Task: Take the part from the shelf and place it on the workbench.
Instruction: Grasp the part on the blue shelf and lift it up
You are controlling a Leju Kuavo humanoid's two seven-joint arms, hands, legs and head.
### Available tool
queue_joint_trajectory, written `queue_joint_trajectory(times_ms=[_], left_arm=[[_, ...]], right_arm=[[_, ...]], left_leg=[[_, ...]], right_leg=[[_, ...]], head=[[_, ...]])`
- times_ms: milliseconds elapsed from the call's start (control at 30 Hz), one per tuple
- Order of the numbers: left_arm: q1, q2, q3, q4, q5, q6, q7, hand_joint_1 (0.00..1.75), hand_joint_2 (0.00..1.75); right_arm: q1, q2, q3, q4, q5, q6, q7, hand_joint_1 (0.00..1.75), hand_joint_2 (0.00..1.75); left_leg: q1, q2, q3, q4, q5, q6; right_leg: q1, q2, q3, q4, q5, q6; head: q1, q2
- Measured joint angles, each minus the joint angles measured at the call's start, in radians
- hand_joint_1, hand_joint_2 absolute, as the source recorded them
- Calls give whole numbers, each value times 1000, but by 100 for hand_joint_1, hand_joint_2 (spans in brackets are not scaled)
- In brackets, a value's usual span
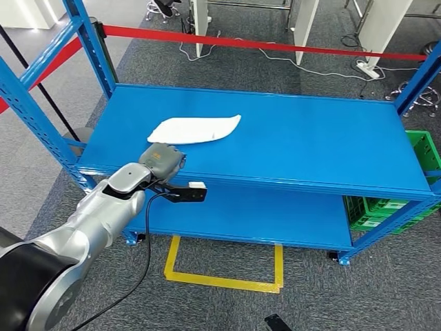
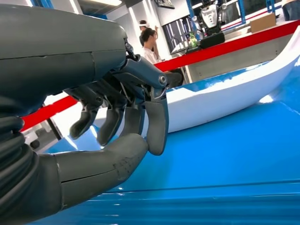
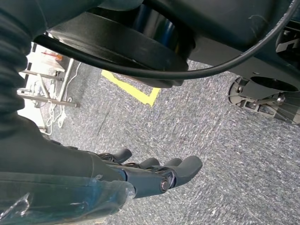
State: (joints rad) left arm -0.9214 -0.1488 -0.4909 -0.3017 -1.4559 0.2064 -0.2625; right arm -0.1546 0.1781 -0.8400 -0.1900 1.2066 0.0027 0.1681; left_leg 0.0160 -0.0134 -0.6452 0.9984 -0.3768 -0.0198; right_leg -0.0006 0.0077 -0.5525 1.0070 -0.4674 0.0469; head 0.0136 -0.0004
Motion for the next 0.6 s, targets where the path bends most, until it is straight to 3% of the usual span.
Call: queue_joint_trajectory(times_ms=[33, 400, 600], left_arm=[[0, 0, -1, 0, 1, 0, 0, 3, 175], [0, 3, -3, 0, 13, 13, 6, 0, 175], [-11, 8, -5, 0, 17, 91, 38, 0, 175]], right_arm=[[0, 0, 0, 0, 0, 0, 0, 0, 175], [0, 0, -1, 0, 3, 0, -1, 0, 175], [0, 0, -5, 0, 6, -2, -2, 0, 175]], left_leg=[[0, 0, 0, 0, 0, 0], [0, 0, 0, 0, 0, 0], [0, 0, 0, 0, 0, 0]], right_leg=[[0, 0, 0, 0, 0, 0], [0, 0, 0, 0, 0, 0], [0, 0, 0, 0, 0, 0]], head=[[0, 0], [0, 0], [0, 0]])
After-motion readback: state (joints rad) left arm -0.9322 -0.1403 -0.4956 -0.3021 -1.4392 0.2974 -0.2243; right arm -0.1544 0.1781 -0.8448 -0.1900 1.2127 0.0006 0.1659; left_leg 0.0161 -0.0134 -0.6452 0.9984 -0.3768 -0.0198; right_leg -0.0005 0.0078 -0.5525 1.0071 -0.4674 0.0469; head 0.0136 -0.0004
